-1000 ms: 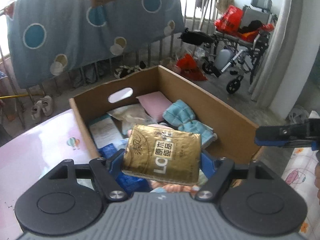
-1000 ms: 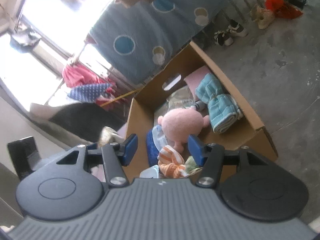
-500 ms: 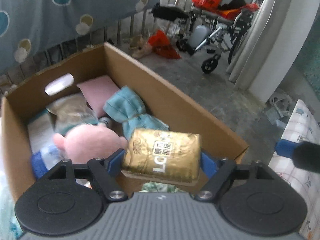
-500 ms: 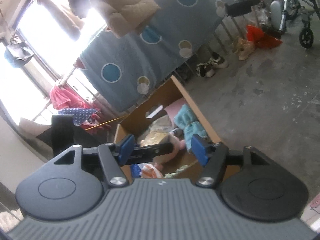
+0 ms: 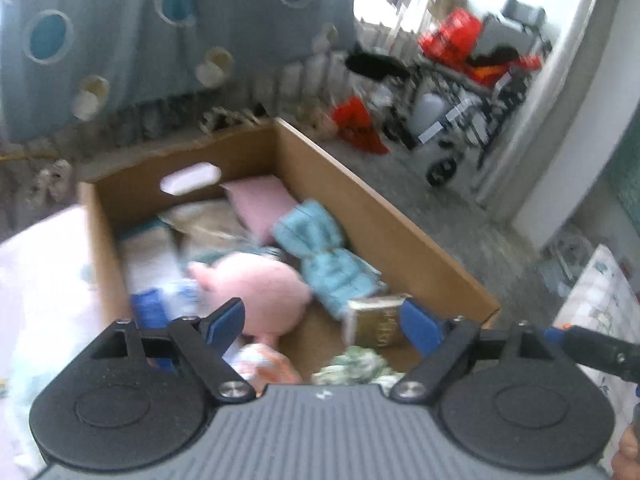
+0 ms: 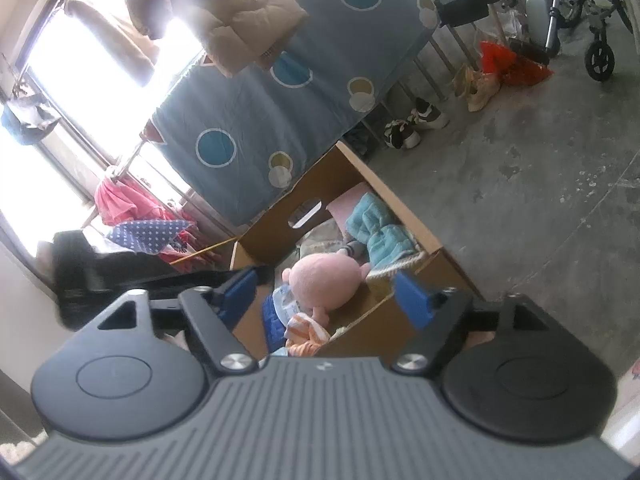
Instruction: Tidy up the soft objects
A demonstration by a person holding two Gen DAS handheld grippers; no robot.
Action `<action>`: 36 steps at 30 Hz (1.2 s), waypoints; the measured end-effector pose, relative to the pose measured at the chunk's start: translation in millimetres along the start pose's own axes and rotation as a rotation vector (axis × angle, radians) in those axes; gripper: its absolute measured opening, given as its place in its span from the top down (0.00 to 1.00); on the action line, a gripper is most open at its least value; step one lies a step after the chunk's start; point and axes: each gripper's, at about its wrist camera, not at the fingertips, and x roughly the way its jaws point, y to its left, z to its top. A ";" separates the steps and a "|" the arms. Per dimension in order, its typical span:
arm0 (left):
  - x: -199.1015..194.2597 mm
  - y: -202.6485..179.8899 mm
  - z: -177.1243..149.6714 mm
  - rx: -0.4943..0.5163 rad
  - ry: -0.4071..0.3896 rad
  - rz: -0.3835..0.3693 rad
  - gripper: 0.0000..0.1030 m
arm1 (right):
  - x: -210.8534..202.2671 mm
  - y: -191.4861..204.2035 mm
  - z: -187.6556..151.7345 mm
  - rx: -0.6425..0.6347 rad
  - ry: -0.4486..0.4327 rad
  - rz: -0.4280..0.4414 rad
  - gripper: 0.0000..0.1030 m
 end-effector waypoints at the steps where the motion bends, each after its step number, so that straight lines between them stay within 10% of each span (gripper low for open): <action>1: -13.5 6.1 -4.6 -0.006 -0.024 0.031 0.13 | 0.0 5.0 -4.6 -0.013 0.000 -0.008 0.19; 6: -70.5 31.1 -36.2 -0.019 -0.116 0.204 0.01 | 2.2 32.2 -23.4 -0.116 0.005 -0.054 0.01; 19: -130.8 71.9 -118.2 -0.235 -0.113 0.527 0.00 | 46.5 111.9 -69.7 -0.382 0.196 -0.110 0.01; 36: -137.0 68.3 -134.3 -0.311 0.024 0.467 0.00 | 72.1 149.3 -92.2 -0.516 0.287 -0.189 0.01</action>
